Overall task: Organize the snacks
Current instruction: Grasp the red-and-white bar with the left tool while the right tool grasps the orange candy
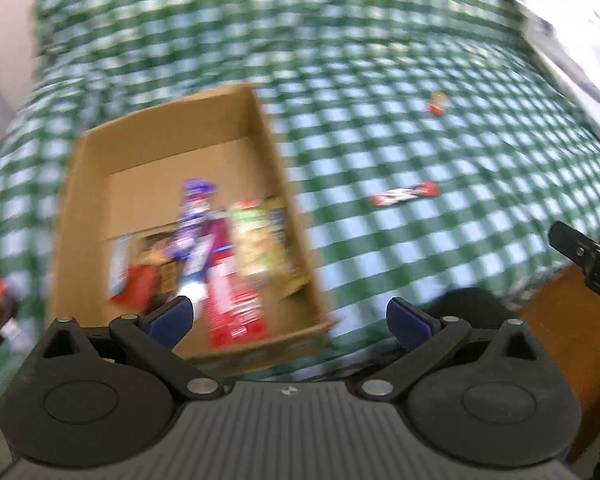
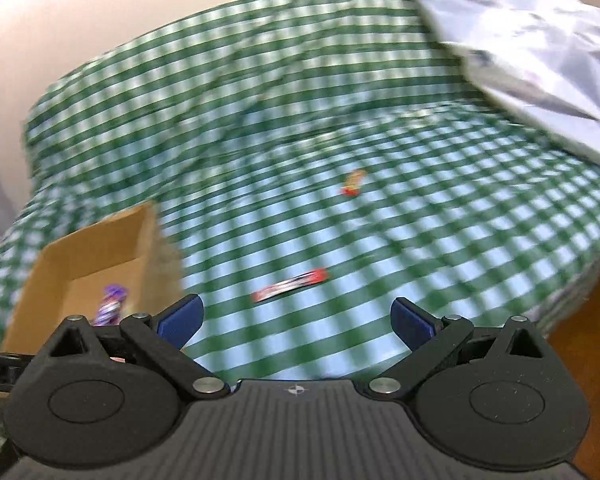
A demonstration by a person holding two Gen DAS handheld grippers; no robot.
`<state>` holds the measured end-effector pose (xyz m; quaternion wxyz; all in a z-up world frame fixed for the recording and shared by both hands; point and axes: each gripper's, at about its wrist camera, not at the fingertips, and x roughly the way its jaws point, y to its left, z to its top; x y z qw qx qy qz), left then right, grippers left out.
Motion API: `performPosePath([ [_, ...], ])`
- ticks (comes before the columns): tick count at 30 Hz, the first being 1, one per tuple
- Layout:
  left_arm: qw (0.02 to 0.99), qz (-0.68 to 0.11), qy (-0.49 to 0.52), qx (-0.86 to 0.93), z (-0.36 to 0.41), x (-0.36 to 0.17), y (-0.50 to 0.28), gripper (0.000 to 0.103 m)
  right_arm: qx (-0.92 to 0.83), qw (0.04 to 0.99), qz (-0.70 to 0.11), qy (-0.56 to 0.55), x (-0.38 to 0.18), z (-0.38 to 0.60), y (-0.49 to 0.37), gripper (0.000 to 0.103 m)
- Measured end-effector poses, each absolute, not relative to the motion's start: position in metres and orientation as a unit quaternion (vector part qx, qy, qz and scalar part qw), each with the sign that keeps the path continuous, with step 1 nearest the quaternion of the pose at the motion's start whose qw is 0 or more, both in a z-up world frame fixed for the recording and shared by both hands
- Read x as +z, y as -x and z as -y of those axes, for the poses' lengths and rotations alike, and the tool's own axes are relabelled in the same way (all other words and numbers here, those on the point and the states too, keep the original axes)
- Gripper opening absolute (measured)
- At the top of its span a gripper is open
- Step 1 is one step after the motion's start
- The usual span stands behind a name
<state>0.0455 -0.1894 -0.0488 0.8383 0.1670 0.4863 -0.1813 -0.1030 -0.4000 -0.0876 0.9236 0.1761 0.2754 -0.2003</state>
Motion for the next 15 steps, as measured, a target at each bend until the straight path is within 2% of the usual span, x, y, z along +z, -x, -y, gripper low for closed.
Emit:
performPosePath([
  [6,0.813,-0.484,-0.225,-0.233,0.279,-0.091,-0.092,0.103,-0.253,0.903,-0.283,-0.200,-0.107,0.471,0.091,0.100],
  [15,0.746,-0.550,-0.280,-0.250,0.380,-0.201,-0.186,0.103,-0.281,0.888,-0.295,-0.215,-0.143,0.563,0.030,0.100],
])
